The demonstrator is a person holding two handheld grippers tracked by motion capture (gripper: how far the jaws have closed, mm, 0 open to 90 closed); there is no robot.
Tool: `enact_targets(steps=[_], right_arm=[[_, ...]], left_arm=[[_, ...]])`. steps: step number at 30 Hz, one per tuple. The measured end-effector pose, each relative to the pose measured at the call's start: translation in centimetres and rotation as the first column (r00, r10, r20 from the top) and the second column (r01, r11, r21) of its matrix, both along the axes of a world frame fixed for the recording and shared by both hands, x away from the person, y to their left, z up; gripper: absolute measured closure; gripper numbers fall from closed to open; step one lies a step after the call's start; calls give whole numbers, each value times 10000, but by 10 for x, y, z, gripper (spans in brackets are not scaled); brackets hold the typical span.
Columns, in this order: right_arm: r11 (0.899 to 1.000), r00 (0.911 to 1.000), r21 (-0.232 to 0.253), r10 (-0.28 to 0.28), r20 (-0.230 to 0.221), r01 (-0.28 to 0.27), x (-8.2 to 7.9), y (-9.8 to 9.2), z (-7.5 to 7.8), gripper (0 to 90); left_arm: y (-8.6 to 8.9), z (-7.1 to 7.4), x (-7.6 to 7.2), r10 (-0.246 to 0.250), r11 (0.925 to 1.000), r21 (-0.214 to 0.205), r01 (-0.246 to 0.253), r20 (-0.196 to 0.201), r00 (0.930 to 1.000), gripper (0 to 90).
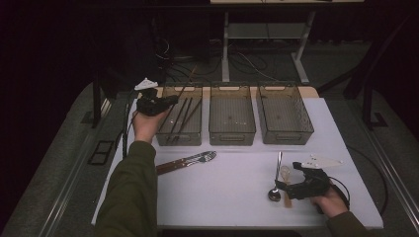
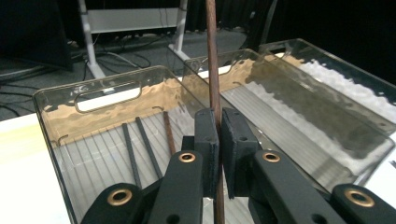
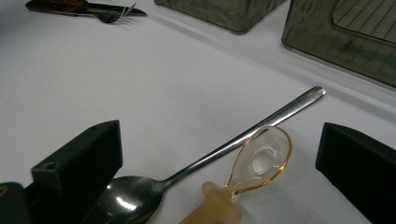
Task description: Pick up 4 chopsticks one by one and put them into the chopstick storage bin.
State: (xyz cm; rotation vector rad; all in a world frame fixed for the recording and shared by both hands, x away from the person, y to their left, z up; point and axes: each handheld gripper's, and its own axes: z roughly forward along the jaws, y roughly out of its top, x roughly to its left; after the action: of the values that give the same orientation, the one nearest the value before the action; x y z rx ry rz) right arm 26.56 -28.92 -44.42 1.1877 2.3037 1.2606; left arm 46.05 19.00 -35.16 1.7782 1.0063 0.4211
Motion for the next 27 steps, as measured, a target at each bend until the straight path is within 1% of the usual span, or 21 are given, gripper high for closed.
enact_targets(steps=[1, 5, 8, 10, 15, 17, 20, 21, 22, 23, 24, 25, 27], right_arm=[[10000, 10000, 16, 6, 3, -6, 0, 0, 0, 3], [10000, 10000, 8, 6, 3, -6, 0, 0, 0, 3], [10000, 10000, 45, -10, 9, 10, 0, 0, 0, 2], [10000, 10000, 47, 4, 7, -4, 0, 0, 0, 2], [10000, 10000, 57, 19, 10, -19, 0, 0, 0, 2], [10000, 10000, 59, 2, 3, -2, 0, 0, 1, 2], [10000, 10000, 59, 28, 13, -28, 0, 0, 0, 2], [10000, 10000, 47, 39, 24, -39, 0, 0, 0, 2], [10000, 10000, 45, 35, 20, -35, 0, 0, 0, 3], [10000, 10000, 41, 42, 13, -42, 0, 0, 0, 2], [10000, 10000, 43, 33, 24, -34, 0, 0, 0, 3], [10000, 10000, 47, 37, 27, -37, 0, 0, 0, 2], [10000, 10000, 40, 39, 24, -39, 0, 0, 0, 3]], left_arm=[[-1, -2, 2, 66, 9999, 140, -65, -33, 10000, 855], [-3, -12, 10, 285, 9993, 261, -279, -258, 9993, 854], [-3, -18, 12, 376, 9984, 430, -358, -418, 9984, 854], [-5, -21, 13, 350, 9983, 476, -328, -442, 9984, 854], [-10, -27, 14, 349, 9964, 790, -305, -559, 9978, 854], [-10, -31, 14, 369, 9952, 933, -304, -682, 9970, 854], [-12, -31, 13, 394, 9946, 983, -333, -606, 9974, 852], [-11, -31, 13, 409, 9935, 1084, -336, -663, 9970, 850], [-11, -31, 13, 475, 9933, 1085, -397, -698, 9964, 845], [-12, -31, 13, 552, 9937, 1010, -479, -712, 9959, 823], [-12, -31, 13, 602, 9931, 1045, -527, -702, 9957, 761], [-12, -31, 12, 657, 9924, 1086, -580, -686, 9955, 721], [-11, -30, 12, 726, 9911, 1165, -648, -639, 9953, 665]])
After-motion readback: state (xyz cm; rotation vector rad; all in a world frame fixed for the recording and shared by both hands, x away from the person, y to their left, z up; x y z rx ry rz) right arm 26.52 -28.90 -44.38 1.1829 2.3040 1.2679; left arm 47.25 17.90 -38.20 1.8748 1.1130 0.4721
